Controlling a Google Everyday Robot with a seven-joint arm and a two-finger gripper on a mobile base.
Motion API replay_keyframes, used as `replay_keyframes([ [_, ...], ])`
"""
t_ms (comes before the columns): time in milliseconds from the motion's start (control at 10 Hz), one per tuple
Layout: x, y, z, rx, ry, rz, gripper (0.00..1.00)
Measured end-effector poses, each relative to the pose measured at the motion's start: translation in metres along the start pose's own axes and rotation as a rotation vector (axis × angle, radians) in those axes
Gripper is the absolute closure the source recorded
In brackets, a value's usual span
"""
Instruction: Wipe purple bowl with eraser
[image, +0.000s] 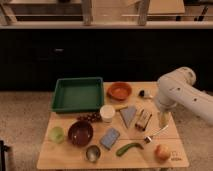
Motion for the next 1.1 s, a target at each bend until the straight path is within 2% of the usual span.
replay_keyframes([
  [100, -0.012, -0.004, 0.001, 0.004, 0.004, -0.017, 0.2],
  [400, -0.016, -0.006, 0.015, 0.008, 0.003, -0.042, 0.2],
  [600, -0.03, -0.011, 0.02, 0.013, 0.001, -0.089, 0.2],
  [800, -0.037, -0.014, 0.023, 0.016, 0.001, -0.104, 0.2],
  [1100, -0.046, -0.019, 0.04, 0.014, -0.002, -0.131, 0.2],
])
